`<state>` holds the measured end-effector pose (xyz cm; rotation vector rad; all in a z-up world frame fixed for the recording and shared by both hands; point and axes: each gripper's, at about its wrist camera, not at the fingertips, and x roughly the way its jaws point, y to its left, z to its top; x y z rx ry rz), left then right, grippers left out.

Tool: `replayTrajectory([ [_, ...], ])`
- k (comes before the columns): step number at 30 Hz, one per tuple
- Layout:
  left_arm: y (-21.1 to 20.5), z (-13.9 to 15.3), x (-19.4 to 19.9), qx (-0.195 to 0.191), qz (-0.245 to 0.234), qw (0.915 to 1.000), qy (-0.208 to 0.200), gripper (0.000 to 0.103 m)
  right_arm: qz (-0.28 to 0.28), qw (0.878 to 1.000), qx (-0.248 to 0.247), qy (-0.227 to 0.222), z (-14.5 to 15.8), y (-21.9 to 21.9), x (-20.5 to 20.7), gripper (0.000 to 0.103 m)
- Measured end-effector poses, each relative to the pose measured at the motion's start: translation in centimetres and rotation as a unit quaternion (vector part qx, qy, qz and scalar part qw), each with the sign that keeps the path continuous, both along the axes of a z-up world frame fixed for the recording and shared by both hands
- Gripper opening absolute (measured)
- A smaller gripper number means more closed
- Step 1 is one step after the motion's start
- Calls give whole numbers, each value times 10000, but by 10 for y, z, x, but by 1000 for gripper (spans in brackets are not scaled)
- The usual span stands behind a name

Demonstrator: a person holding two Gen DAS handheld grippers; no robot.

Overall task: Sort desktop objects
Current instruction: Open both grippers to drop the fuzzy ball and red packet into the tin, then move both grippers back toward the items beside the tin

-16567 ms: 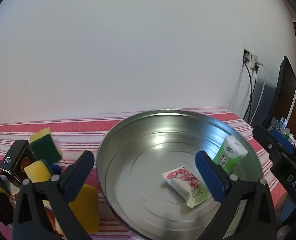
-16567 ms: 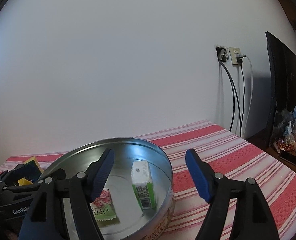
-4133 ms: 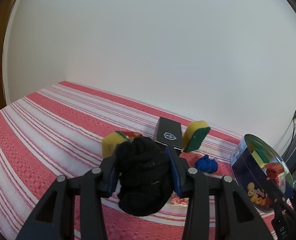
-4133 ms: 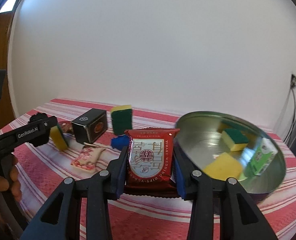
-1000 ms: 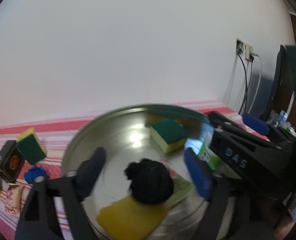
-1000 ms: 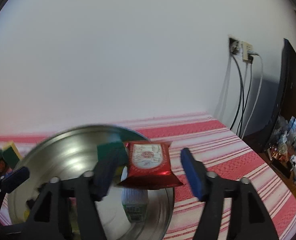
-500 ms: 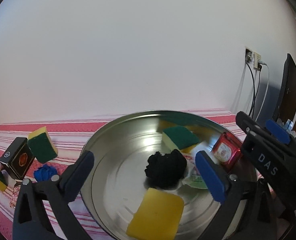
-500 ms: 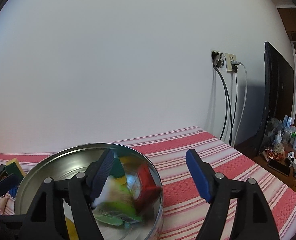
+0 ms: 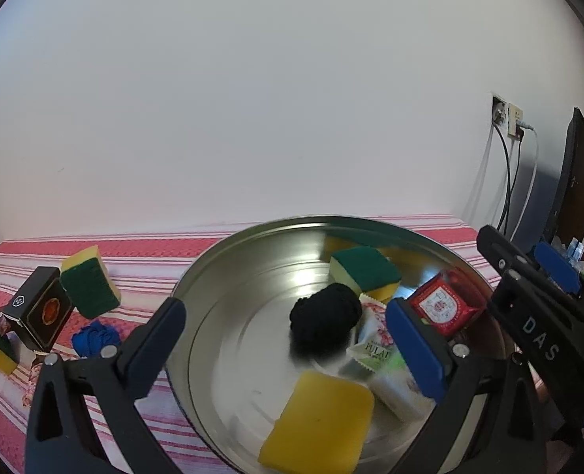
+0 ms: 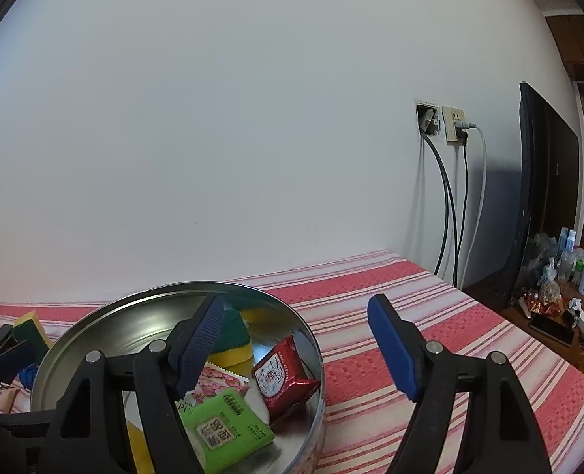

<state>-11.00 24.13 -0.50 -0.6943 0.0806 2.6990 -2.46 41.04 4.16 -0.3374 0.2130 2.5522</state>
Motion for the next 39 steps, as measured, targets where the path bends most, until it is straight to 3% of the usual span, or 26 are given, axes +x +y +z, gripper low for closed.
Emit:
replayTrajectory([
  [13,-12,0,3,-242,400,9984,320,102,-117,9996,150,205,-1,-15,15,78],
  [18,-19,-4,5,-374,527,9970,419,102,-144,9990,-71,413,0,-13,30,78],
  [30,-61,-3,16,-26,646,9974,328,102,2,9982,-13,607,2,-41,54,78],
  [39,-92,-6,20,5,786,9965,282,102,160,9968,-279,731,-2,-64,58,78],
])
